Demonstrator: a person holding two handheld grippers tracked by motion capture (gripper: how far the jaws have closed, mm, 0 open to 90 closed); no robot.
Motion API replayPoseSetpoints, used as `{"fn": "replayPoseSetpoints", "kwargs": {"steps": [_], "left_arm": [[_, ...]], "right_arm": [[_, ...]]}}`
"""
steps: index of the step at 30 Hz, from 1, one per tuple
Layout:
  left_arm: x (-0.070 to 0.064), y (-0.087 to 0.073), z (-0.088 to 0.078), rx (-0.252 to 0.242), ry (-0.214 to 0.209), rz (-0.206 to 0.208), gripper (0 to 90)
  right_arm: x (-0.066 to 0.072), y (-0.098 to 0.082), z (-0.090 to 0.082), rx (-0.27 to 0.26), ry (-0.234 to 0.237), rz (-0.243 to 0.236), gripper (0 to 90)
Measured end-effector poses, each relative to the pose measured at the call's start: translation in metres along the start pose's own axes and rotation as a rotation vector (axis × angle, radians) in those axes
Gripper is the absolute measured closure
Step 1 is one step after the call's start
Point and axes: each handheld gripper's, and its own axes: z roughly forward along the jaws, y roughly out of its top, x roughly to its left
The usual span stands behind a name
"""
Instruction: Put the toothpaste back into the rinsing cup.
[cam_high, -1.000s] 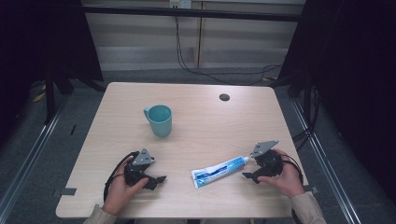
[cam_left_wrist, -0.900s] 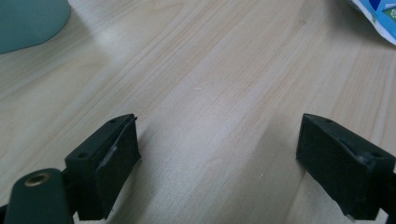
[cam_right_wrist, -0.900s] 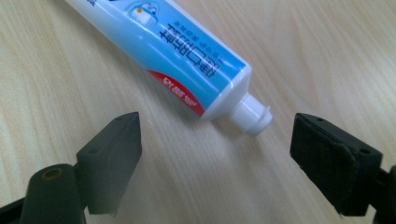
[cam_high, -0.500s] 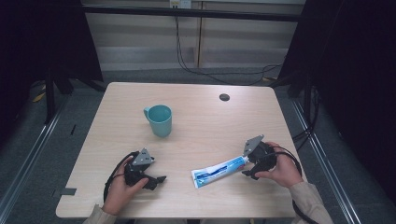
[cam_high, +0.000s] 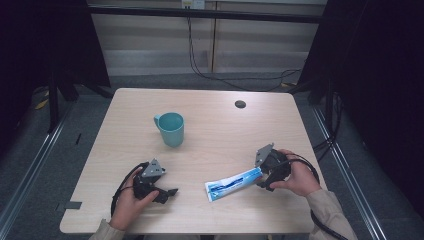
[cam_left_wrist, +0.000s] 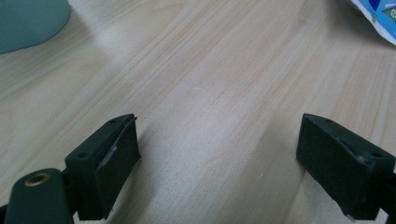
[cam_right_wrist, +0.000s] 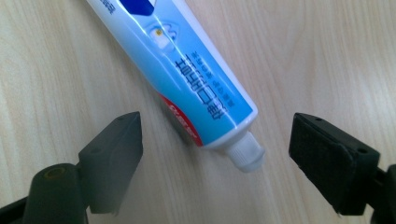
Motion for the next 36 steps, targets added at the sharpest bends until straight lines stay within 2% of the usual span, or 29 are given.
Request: {"fn": "replayPoseSetpoints", "kwargs": {"steps": [9, 11, 18, 19, 20, 25, 29, 31, 32, 36], "left_arm": [[0.0, 0.0, 0.0, 0.001, 0.0, 0.001, 12.6], [0.0, 0.0, 0.0, 0.0, 0.0, 0.0, 12.6], [0.0, 0.0, 0.0, 0.0, 0.0, 0.0, 12.6], [0.0, 0.0, 0.0, 0.0, 0.0, 0.0, 12.6], [0.0, 0.0, 0.0, 0.0, 0.001, 0.001, 12.6], [0.0, 0.0, 0.0, 0.002, 0.002, 0.001, 12.6], [0.0, 0.0, 0.0, 0.0, 0.0, 0.0, 12.6], [0.0, 0.0, 0.0, 0.002, 0.002, 0.001, 12.6], [0.0, 0.0, 0.0, 0.0, 0.0, 0.001, 12.6], [0.0, 0.0, 0.0, 0.001, 0.001, 0.001, 12.6]], "right_arm": [[0.001, 0.012, 0.01, -0.02, 0.025, -0.016, 17.4], [0.0, 0.015, 0.012, -0.026, 0.032, -0.031, 17.6], [0.001, 0.02, 0.019, -0.015, 0.078, -0.057, 24.6], [0.001, 0.02, 0.021, -0.015, 0.099, -0.058, 28.3], [0.001, 0.02, 0.021, 0.0, 0.098, -0.057, 29.1], [-0.002, 0.021, 0.024, -0.004, 0.113, -0.07, 37.5], [-0.003, 0.018, 0.021, -0.015, 0.131, -0.099, 57.1], [-0.003, 0.017, 0.021, -0.02, 0.129, -0.096, 59.8], [-0.002, 0.018, 0.019, -0.029, 0.104, -0.116, 63.7], [0.0, 0.018, 0.016, -0.048, 0.089, -0.127, 66.5]]}}
